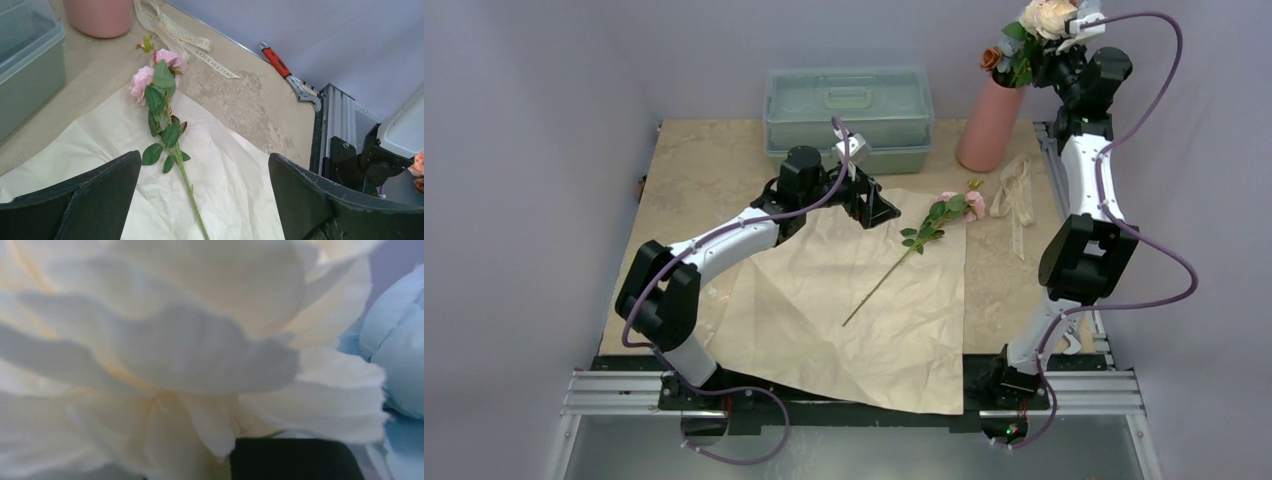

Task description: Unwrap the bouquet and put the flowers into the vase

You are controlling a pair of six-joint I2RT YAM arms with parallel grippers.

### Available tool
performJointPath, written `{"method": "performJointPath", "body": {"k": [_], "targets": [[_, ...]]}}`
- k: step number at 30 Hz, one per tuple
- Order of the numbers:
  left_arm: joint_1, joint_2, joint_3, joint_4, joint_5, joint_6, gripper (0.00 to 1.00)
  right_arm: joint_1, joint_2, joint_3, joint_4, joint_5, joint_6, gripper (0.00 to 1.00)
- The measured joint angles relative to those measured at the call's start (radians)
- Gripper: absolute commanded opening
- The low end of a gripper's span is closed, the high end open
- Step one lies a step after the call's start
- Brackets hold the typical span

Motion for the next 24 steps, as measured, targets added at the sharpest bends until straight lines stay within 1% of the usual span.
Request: {"method": "performJointPath", "body": {"k": [2,3,6,9,11,12,17,20,24], "targets": [[0.0,0.014,0.009,-0.023,-0.022,0.005,1.0,0.003,0.017,0.026,-0.002,0.014,0.002,0.0],[0.0,0.021,0.013,-0.035,-0.034,0.01,1.0,0.003,0.022,0.035,-0.006,0.019,0.004,0.03],[0.0,0.04,0.024,-0.07,-0.063,0.02,1.0,0.003,0.033,0.05,-0.011,0.027,0.01,0.07],[0.0,0.048,0.026,-0.092,-0.081,0.026,1.0,0.003,0.037,0.062,-0.023,0.038,0.021,0.19],[0.0,0.055,0.027,-0.097,-0.089,0.031,1.0,0.003,0.037,0.067,-0.04,0.041,0.029,0.32],[0.0,0.058,0.029,-0.1,-0.091,0.037,1.0,0.004,0.037,0.067,-0.06,0.041,0.034,0.36],[0.0,0.078,0.029,-0.108,-0.108,0.045,1.0,0.004,0.036,0.05,-0.119,0.044,0.046,0.48],[0.0,0.093,0.029,-0.109,-0.115,0.045,1.0,0.003,0.012,0.002,-0.132,0.044,0.06,0.56],[0.0,0.106,0.031,-0.113,-0.122,0.047,1.0,0.001,-0.03,-0.04,-0.158,0.045,0.084,0.7]]}}
